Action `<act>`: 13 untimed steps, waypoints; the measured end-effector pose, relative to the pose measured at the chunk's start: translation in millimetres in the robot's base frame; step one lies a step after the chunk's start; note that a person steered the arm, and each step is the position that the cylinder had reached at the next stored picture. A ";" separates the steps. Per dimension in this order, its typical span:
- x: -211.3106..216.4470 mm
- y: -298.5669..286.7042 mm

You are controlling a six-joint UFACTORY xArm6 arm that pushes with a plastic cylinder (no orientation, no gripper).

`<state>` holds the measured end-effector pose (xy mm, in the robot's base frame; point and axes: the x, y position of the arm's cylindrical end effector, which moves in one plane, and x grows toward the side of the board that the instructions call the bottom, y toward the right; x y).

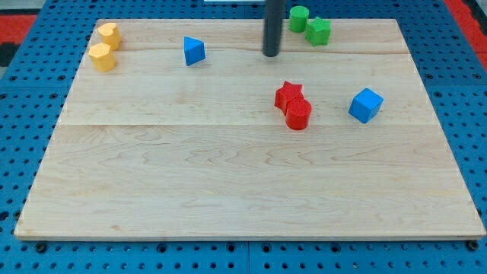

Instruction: Move the blue blocks to the right side of the red blocks

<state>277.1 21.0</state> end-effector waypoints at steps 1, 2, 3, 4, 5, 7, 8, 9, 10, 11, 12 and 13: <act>0.0 -13.2; 0.0 -11.4; 0.0 -11.5; -12.3 -13.5; -15.3 -58.2; -30.6 -82.7; -49.7 -161.9; -10.8 -169.0; 21.7 -103.0; 0.4 -81.6; -15.3 -108.8; -15.7 -67.4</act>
<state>261.4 -46.4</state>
